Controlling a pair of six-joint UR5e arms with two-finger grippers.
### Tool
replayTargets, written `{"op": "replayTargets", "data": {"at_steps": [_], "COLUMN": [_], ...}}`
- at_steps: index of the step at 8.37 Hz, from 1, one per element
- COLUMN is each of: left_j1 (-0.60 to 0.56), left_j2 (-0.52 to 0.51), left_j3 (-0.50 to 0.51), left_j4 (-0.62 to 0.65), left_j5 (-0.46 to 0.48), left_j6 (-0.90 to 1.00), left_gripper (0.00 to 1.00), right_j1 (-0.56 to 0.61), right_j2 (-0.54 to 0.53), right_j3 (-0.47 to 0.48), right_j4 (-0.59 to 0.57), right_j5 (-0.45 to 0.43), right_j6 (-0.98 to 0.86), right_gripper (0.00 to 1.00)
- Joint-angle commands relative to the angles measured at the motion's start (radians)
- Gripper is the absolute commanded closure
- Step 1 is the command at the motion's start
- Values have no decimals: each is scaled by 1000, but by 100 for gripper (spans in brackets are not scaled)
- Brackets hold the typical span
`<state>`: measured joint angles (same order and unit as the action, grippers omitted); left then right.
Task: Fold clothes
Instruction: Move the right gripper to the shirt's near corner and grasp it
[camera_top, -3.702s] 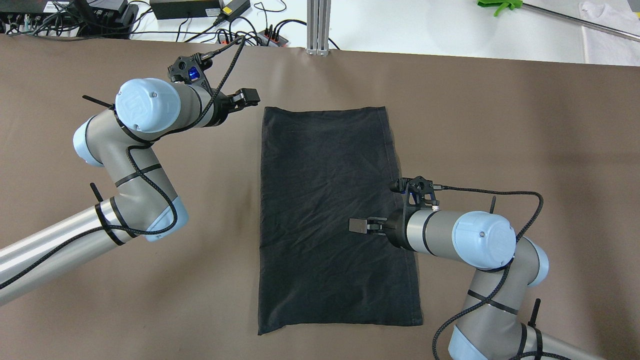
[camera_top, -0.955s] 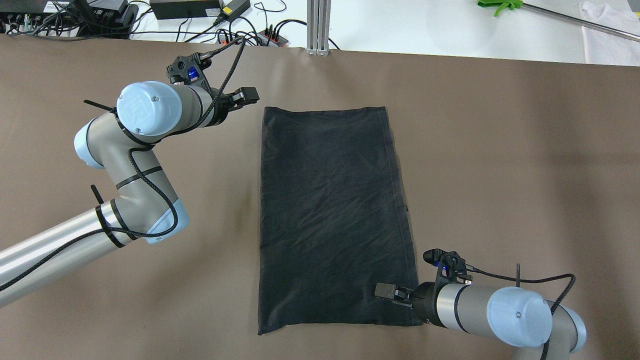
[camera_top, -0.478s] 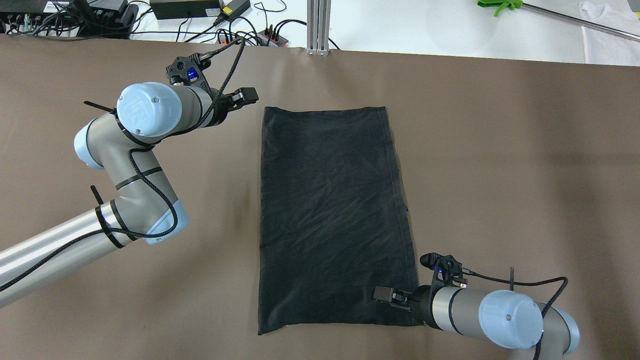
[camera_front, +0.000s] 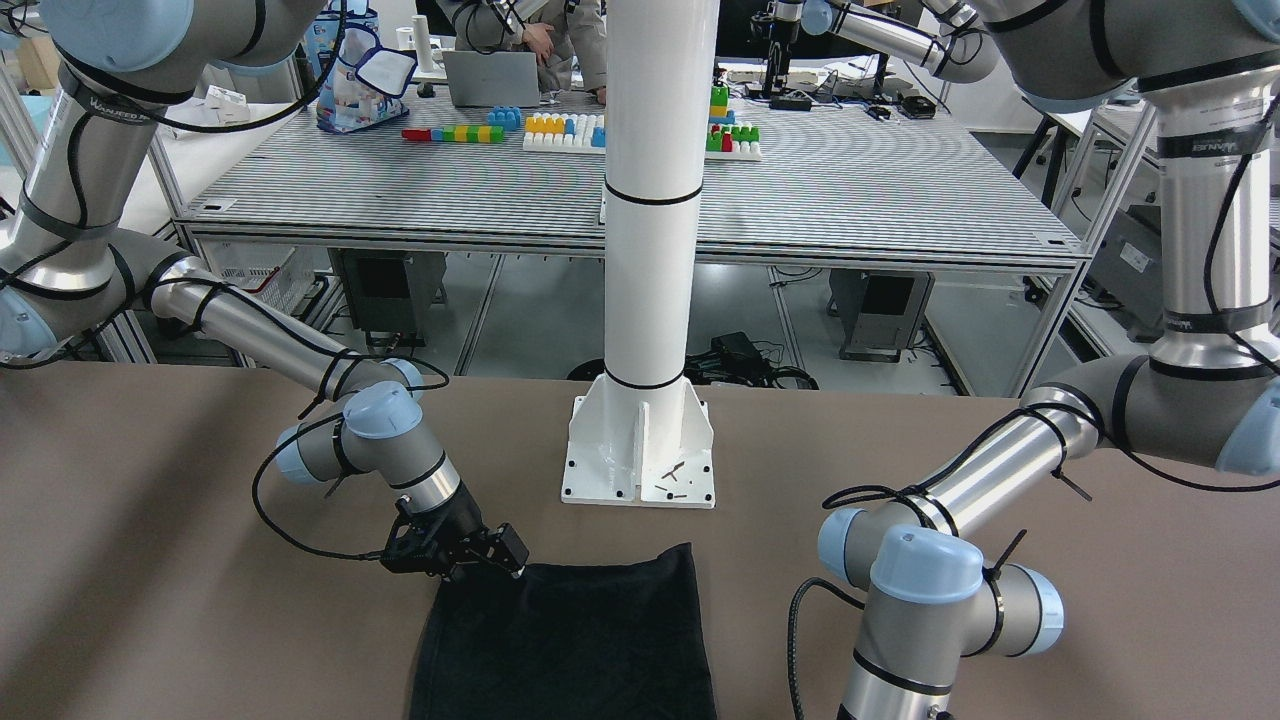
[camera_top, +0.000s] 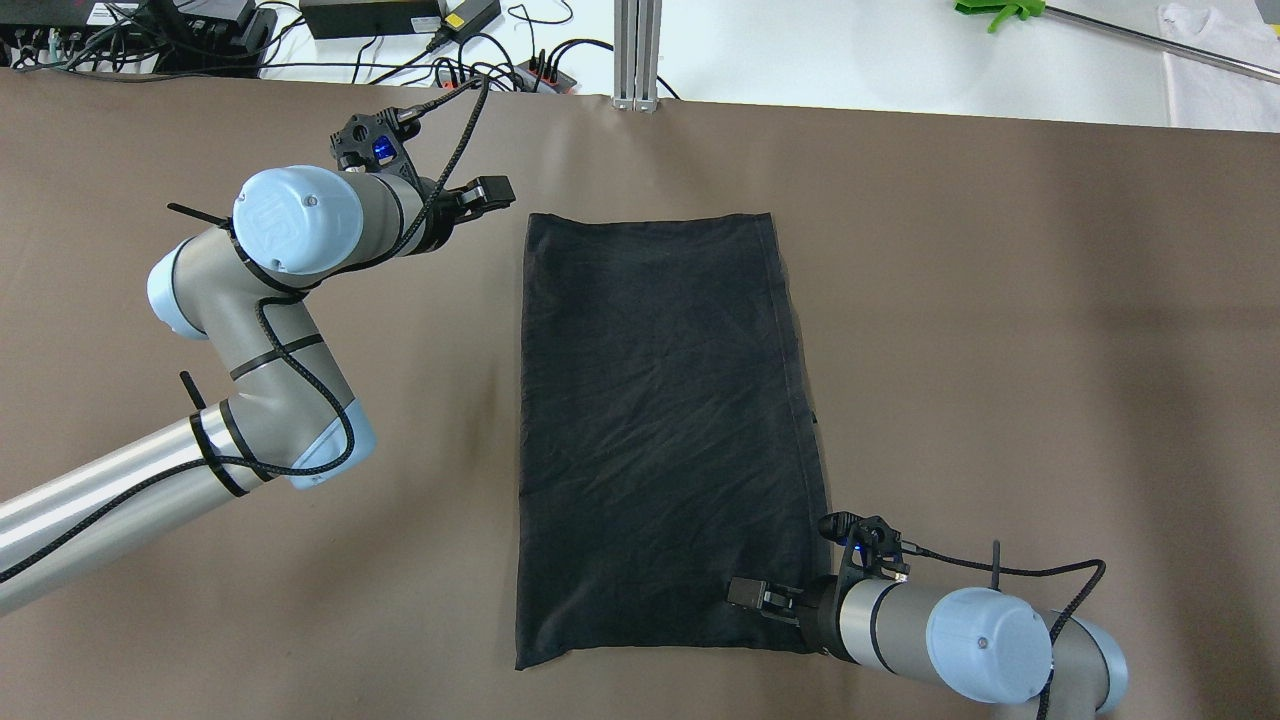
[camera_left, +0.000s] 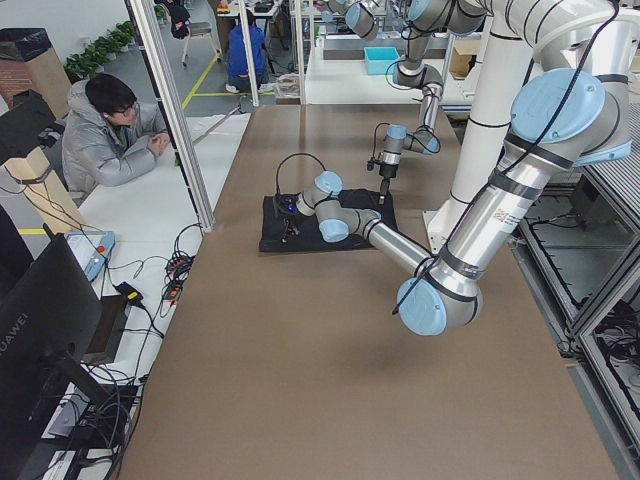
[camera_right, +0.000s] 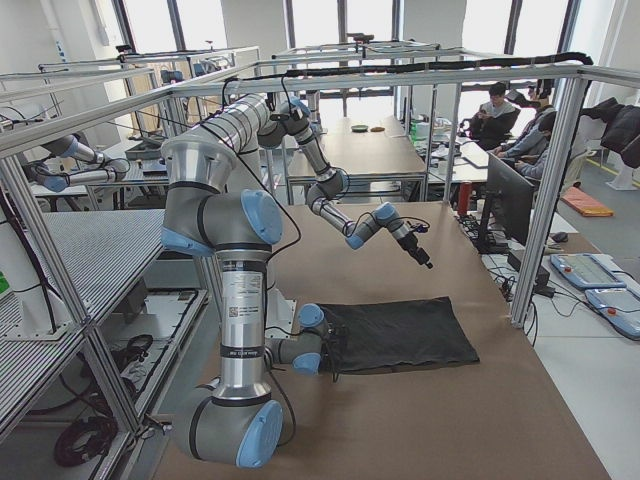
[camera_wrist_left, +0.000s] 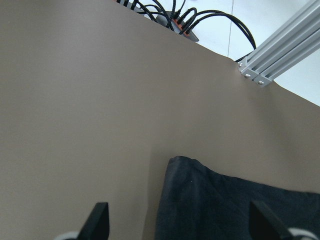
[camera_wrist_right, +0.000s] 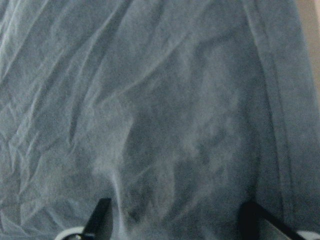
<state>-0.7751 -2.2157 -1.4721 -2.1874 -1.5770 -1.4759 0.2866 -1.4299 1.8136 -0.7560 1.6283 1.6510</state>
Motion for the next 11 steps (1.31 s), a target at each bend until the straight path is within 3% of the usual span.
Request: {"op": "replayTargets", "data": {"at_steps": [1,2,3,4,9,11], "left_j1": [0,0,-1,-1,-3,0], "left_j2": [1,1,1,1,2,37], "left_j3": [1,1,1,3,-7,-74], "left_j4": [1,0,0,0,0,3], "left_j5": [0,0,0,-1,-5,-85], "left_j6": [0,0,0,2,-1,-85], "left_gripper": [0,0,0,0,0,0], "right_j1": [-9,-9,-9,-11,-4,-4], "right_j2": [16,38,58,71,72,71], "right_j3": [-7,-8,-8,-7,3,18], "right_j4": [0,-8,-34,-55,-57,-57], "right_j5": [-10,-11,-12,-12,-8,-7], "right_j6": [1,6,24,24,24,24], "right_gripper": [7,29,88,100,100,100]}}
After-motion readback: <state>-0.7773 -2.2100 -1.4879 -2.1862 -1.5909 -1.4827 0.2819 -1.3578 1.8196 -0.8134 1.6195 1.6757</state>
